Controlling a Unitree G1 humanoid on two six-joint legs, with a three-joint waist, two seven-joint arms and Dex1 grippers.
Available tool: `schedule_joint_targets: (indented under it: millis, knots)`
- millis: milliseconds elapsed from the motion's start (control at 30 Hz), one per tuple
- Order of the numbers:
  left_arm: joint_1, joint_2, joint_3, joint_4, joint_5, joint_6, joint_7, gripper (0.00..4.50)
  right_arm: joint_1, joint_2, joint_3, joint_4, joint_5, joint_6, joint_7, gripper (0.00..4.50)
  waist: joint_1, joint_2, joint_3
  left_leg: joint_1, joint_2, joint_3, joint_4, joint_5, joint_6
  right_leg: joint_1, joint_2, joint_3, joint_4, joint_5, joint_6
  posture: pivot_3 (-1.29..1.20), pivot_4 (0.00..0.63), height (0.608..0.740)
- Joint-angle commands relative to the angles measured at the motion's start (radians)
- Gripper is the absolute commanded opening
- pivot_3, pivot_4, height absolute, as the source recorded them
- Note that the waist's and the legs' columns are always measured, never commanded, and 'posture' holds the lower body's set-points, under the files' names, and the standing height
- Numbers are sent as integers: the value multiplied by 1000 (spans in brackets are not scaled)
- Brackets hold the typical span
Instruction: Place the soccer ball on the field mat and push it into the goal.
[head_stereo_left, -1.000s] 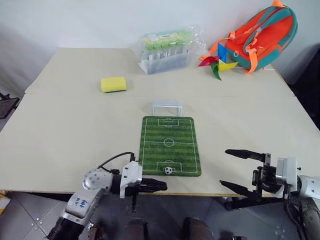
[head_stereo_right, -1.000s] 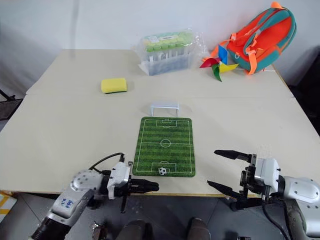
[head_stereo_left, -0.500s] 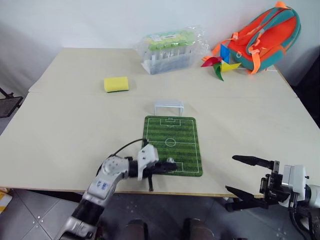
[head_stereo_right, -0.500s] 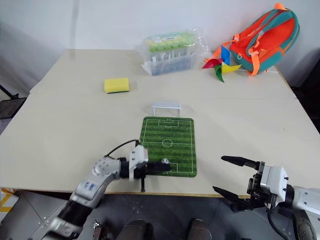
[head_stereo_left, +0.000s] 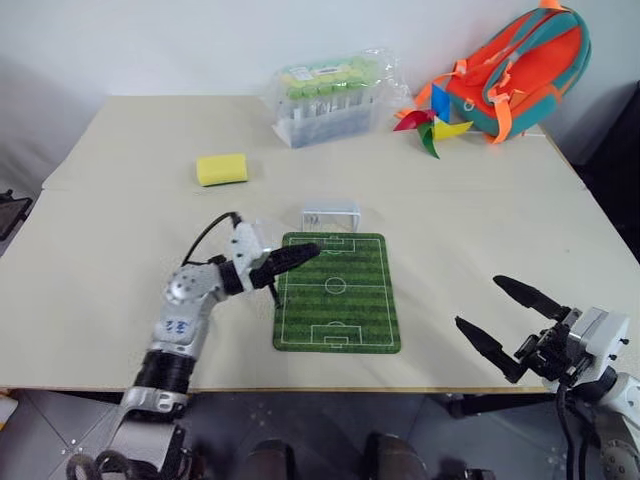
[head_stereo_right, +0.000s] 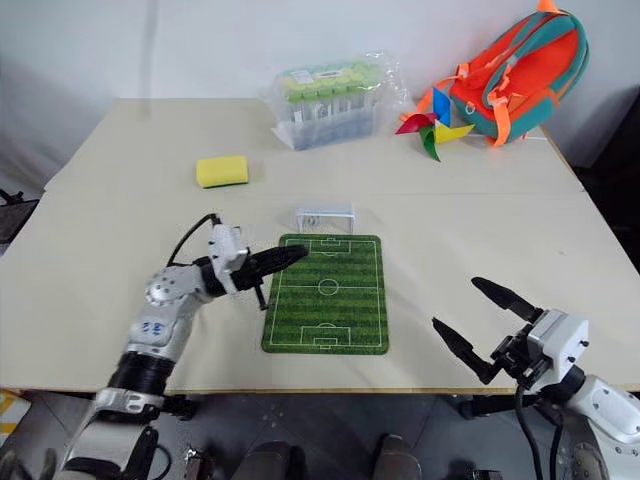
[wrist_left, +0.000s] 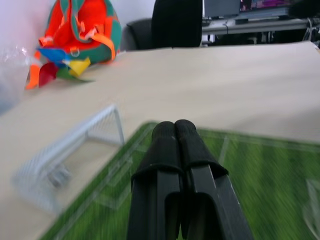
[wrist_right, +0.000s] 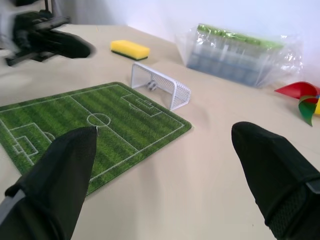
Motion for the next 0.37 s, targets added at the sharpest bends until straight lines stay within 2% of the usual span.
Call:
schedule_joint_targets:
  millis: [33, 133, 233, 367]
  knots:
    - [157, 125, 145, -131, -58, 70, -7, 21, -43, 26, 4, 28, 0, -41, -14, 4500, 0, 0, 0, 0, 0, 0, 0, 0, 0, 0, 0, 0, 0, 0, 0, 0, 150, 740]
    - [338, 186, 283, -207, -125, 106, 7, 21, -93, 43, 11, 91, -2, -75, -4, 4500, -12, 0, 0, 1, 0, 1, 0, -1, 1, 0, 0, 2, 0, 0, 0, 0, 150, 740]
    - [399, 202, 334, -226, -115, 180, 90, 21, -124, 49, 17, 143, -5, -100, 8, 4500, 9, 0, 0, 1, 0, 0, 1, -1, 1, 1, 0, 2, 1, 0, 0, 0, 150, 740]
    - [469, 165, 379, -290, -53, 129, 189, 21, -156, 58, 48, 216, -18, -146, 52, 4500, 14, 0, 0, 1, 0, 0, 2, -1, 1, 1, 0, 2, 1, 0, 0, 0, 150, 740]
